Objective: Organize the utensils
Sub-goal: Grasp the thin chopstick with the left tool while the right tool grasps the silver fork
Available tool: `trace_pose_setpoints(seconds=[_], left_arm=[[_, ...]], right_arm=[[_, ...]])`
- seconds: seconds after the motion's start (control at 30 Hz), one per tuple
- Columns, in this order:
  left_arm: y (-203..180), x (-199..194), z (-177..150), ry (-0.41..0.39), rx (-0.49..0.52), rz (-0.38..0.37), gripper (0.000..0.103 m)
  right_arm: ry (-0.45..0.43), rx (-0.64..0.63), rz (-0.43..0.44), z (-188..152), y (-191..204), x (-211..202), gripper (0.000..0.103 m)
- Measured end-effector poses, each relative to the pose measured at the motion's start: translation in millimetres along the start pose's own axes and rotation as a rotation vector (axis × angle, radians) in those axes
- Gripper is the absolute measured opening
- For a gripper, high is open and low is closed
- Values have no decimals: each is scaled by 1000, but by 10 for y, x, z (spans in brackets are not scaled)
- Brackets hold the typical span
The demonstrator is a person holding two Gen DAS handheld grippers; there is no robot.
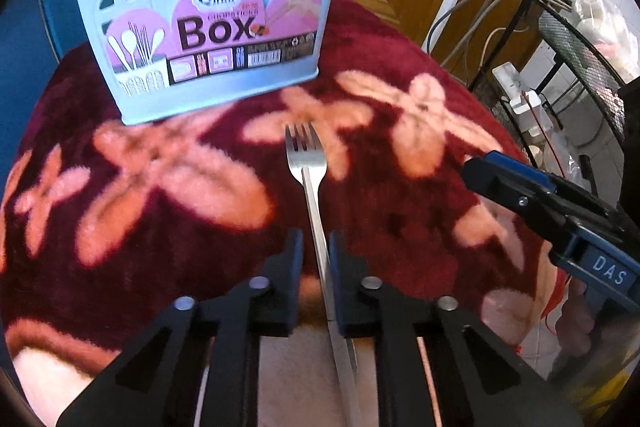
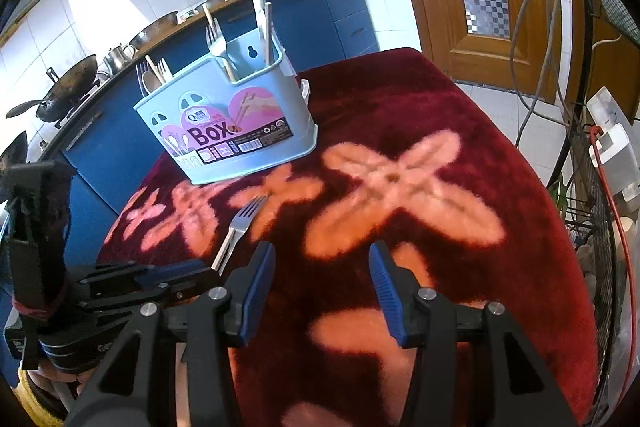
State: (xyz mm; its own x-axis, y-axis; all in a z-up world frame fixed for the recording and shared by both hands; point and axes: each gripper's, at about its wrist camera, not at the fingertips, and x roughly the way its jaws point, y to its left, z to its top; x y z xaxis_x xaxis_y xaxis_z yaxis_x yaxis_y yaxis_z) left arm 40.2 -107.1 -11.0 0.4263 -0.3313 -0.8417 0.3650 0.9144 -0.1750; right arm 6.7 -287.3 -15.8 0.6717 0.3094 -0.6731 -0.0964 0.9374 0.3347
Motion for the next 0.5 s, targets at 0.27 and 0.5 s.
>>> trace_pose_setpoints(seconds=[0.27, 0.5], left_arm=[[28, -92, 0, -36, -19, -44, 4], [239, -318, 55, -128, -87, -15, 3]], right_arm=[[4, 0, 8, -6, 17, 19, 52], [17, -14, 17, 1, 106, 64, 52]])
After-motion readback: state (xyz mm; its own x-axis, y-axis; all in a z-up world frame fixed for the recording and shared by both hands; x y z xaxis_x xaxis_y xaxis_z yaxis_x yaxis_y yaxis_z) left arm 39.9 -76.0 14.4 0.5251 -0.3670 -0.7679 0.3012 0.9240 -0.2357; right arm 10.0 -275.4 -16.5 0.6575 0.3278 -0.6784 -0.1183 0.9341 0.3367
